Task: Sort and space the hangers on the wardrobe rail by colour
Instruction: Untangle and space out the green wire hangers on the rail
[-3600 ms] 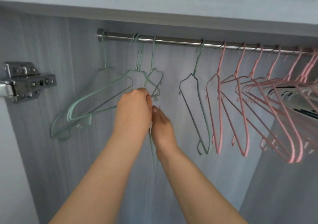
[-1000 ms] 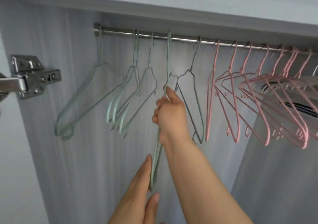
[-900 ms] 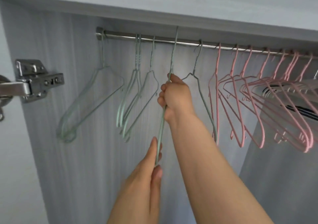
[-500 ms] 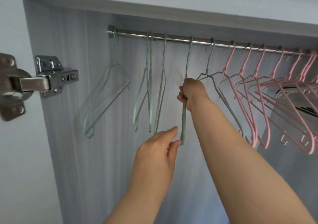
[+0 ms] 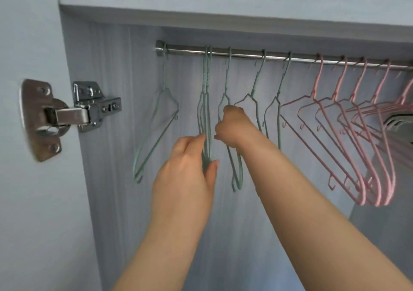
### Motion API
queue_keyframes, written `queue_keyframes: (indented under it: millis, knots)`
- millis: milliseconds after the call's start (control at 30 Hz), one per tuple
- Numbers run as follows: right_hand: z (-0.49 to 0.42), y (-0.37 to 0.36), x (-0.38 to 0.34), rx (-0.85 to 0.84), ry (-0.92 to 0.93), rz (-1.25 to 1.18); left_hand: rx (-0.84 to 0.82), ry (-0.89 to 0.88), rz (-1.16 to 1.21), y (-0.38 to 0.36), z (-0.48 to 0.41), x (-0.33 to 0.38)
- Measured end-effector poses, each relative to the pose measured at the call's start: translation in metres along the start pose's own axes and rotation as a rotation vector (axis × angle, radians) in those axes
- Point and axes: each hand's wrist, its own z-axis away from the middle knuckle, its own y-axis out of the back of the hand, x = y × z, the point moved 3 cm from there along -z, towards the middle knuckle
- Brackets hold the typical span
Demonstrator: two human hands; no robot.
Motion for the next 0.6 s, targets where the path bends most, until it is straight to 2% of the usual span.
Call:
queue_keyframes:
  millis: [100,200,300,367,467,600]
  knots:
    - [0.001,0.003,0.010,0.090,-0.018,0.000,-0.030,-0.046,-0.055,-0.010,-0.005,-0.006]
    - [-0.002,0.005,0.013,0.090,-0.106,0.129,-0.054,-0.059,-0.060,-0.018,-0.006,-0.010]
    - [0.003,0.014,0.000,0.178,0.021,0.168,-0.044,-0.074,-0.031,-0.021,-0.006,-0.011]
    - [0.007,0.013,-0.012,0.107,0.114,0.125,-0.039,-0.082,0.018,-0.021,-0.005,-0.009]
    - [0.010,0.002,-0.020,-0.061,0.089,0.022,-0.055,0.000,0.172,-0.020,-0.004,-0.010]
    - [0.004,-0.004,-0.019,-0.022,0.054,-0.133,-0.076,0.058,0.276,-0.018,-0.004,-0.017]
